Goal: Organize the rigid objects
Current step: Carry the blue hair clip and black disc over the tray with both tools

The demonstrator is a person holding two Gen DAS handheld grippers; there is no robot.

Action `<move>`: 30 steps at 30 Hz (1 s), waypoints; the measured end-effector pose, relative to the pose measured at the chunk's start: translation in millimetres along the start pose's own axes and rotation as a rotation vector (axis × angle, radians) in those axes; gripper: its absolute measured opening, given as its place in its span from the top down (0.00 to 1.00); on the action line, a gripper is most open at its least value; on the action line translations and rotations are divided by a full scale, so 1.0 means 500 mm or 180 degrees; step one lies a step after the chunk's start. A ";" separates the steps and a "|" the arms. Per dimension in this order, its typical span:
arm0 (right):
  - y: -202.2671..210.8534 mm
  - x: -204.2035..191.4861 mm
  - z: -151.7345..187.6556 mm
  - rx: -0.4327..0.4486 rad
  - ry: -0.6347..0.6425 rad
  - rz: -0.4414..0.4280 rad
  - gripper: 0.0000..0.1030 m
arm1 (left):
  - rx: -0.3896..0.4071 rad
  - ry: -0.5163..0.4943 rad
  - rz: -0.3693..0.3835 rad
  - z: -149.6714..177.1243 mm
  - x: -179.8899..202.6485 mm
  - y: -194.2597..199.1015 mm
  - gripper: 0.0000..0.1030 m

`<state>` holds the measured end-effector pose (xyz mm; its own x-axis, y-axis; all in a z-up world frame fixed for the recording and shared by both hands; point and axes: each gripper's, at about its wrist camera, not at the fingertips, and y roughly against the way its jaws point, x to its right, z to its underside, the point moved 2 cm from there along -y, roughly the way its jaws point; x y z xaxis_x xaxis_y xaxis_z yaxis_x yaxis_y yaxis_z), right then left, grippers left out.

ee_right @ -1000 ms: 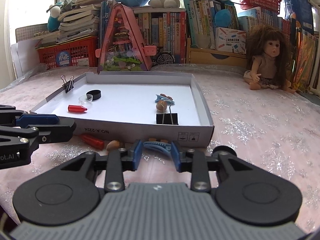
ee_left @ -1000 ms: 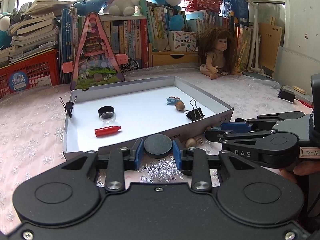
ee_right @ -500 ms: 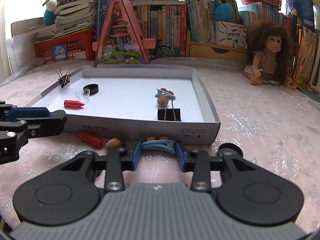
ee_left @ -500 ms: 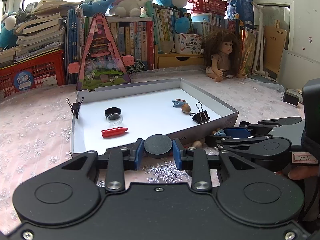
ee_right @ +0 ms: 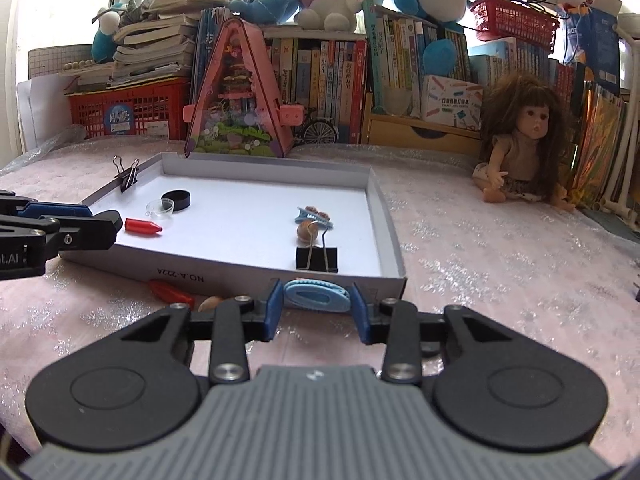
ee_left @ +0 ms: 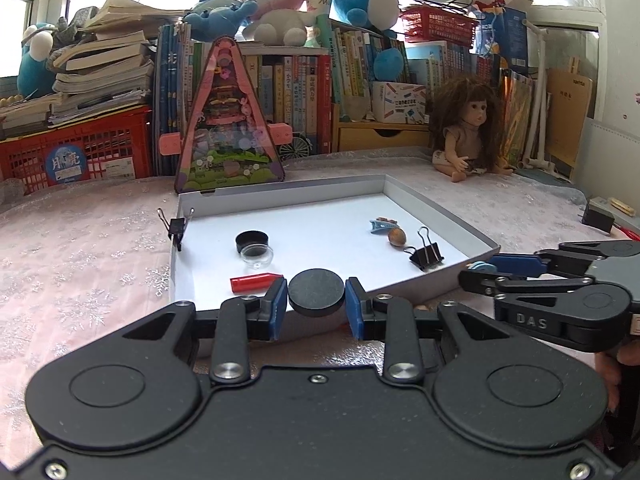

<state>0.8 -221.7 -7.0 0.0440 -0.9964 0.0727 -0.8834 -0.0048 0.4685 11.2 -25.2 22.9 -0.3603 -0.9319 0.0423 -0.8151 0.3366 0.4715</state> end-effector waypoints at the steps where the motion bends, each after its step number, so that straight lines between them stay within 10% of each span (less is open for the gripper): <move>1: 0.001 0.002 -0.002 0.0014 -0.0008 0.0010 0.59 | -0.0003 0.0022 -0.0014 -0.002 -0.004 -0.002 0.71; 30: -0.021 0.017 -0.035 0.0077 -0.0018 0.0065 0.59 | -0.0211 0.0369 -0.0166 -0.021 -0.054 -0.057 0.71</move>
<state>18.6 -228.8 4.1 0.0234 -0.9968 0.0771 -0.8952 0.0134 0.4455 48.8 -10.9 17.9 -0.2605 -0.9585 0.1159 -0.7981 0.2813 0.5328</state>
